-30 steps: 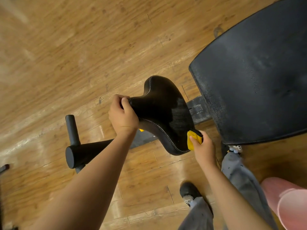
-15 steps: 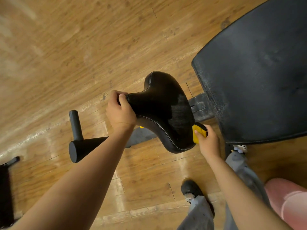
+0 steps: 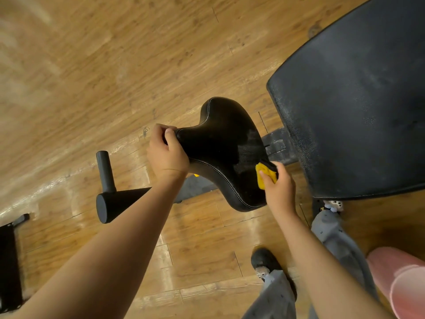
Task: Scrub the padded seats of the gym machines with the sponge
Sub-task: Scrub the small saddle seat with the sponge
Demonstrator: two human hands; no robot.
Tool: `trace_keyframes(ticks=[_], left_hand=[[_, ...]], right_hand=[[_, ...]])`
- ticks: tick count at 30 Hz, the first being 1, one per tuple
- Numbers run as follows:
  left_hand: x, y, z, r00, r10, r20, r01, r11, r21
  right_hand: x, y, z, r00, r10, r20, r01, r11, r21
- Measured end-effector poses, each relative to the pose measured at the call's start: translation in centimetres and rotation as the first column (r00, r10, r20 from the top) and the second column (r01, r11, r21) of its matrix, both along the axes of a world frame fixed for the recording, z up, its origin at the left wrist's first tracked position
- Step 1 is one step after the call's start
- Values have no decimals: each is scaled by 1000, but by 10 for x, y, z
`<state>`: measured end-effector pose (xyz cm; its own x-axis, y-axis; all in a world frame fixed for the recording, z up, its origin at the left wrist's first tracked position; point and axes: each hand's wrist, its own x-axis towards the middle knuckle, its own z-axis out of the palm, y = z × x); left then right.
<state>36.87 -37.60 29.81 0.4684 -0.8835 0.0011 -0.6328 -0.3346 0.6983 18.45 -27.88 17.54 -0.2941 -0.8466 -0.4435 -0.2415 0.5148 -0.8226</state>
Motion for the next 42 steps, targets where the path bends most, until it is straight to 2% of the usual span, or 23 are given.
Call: trace_keyframes(ticks=[4,6,8,13,19,26,36,38,42], left_hand=[[0,0,0,999,-30,21,30,1000,8],[1,0,0,999,-34,35,33,999,18],[1,1,0,998,-36,44,35,999,13],[-1,1,0,999,-20,39,19,1000,21],[-2,0,0,998,-9,60,9,1000,12],[-2,1,3,994,-55,95,54,999,8],[-1,1,2,992,-55,118,55,998,2],[0,1,1,991,-55,122,55,998,0],[-2,2,2,993,-48,107,49,999,-3]], right_hand=[[-19,-19,-22,999,33,-34,-27,988,153],[-16,-21,-18,999,4,-34,2,985,174],[-6,-17,-2,1000,-17,-19,19,990,141],[31,-3,37,998,54,29,-51,994,-95],[26,-30,29,991,88,102,-73,986,-147],[-8,-58,-4,995,94,39,-95,995,25],[-24,-41,-22,1000,-1,-13,4,973,231],[-19,-31,-12,1000,7,-7,-6,980,199],[6,-3,23,998,45,51,-47,998,33]])
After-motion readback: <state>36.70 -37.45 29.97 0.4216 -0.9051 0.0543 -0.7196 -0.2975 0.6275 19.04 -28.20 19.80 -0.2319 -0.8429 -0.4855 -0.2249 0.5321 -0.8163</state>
